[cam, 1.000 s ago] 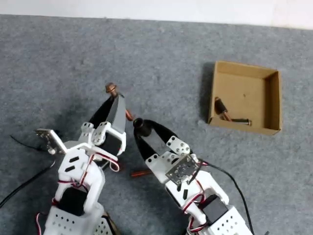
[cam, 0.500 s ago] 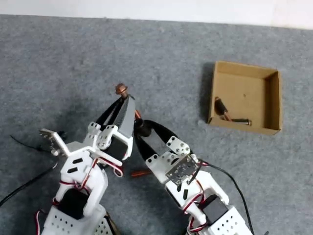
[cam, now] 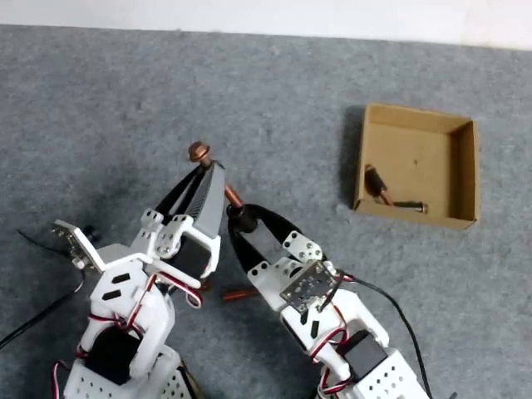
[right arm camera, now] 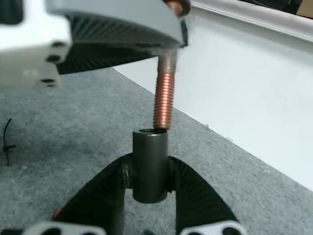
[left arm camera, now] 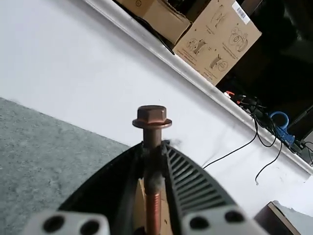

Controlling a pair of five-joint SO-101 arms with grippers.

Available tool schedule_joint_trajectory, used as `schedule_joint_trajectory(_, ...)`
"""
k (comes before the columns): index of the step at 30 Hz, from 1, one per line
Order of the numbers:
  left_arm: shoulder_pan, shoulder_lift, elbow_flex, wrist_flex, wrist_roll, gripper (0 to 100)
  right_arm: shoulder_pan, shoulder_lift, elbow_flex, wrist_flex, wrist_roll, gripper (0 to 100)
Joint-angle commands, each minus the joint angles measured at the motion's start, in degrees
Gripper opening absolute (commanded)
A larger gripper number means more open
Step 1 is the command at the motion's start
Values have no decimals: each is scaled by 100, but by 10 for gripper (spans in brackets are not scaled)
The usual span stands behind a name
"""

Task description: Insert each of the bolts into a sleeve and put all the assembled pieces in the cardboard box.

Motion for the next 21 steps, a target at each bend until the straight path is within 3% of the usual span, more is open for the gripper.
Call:
schedule_joint_trajectory(1,57,-101,-303,167,-44,7,75,-101,602,4,53,5)
schedule_joint_trajectory(21,532,-101,-189,712,-35,6,259,-154,576,-31,53,5)
